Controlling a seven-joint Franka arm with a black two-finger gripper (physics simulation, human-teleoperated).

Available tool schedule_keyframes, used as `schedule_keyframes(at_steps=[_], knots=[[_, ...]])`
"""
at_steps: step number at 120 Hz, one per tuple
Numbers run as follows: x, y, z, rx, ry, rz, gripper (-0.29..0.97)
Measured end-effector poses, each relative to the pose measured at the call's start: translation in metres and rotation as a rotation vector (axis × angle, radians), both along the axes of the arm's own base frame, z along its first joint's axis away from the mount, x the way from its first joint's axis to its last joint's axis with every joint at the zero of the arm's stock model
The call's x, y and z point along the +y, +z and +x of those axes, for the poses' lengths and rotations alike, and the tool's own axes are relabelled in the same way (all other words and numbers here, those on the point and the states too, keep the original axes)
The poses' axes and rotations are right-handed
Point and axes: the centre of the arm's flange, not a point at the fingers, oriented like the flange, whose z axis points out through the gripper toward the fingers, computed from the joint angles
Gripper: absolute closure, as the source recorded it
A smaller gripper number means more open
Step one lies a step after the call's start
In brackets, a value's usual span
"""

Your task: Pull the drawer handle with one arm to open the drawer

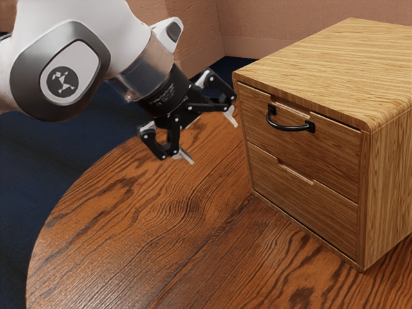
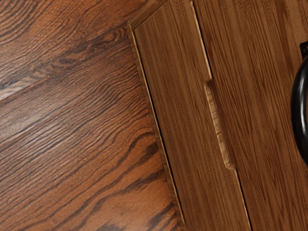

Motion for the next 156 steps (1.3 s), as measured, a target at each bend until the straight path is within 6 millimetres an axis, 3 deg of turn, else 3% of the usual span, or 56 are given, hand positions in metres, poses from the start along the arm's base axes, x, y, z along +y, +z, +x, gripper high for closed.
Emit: schedule_keyframes(at_steps=[21, 38, 60, 87, 131, 156], knots=[[0.017, 0.005, 0.011, -0.038, 0.097, -0.034, 0.00], [0.013, 0.013, 0.019, -0.011, 0.129, -0.049, 0.00], [0.018, 0.004, 0.023, 0.049, 0.179, -0.055, 0.00], [-0.006, -0.008, 0.048, 0.088, 0.174, -0.061, 0.00], [-0.004, -0.018, 0.077, 0.104, 0.213, -0.068, 0.00], [-0.009, -0.018, 0.081, 0.086, 0.222, -0.081, 0.00]])
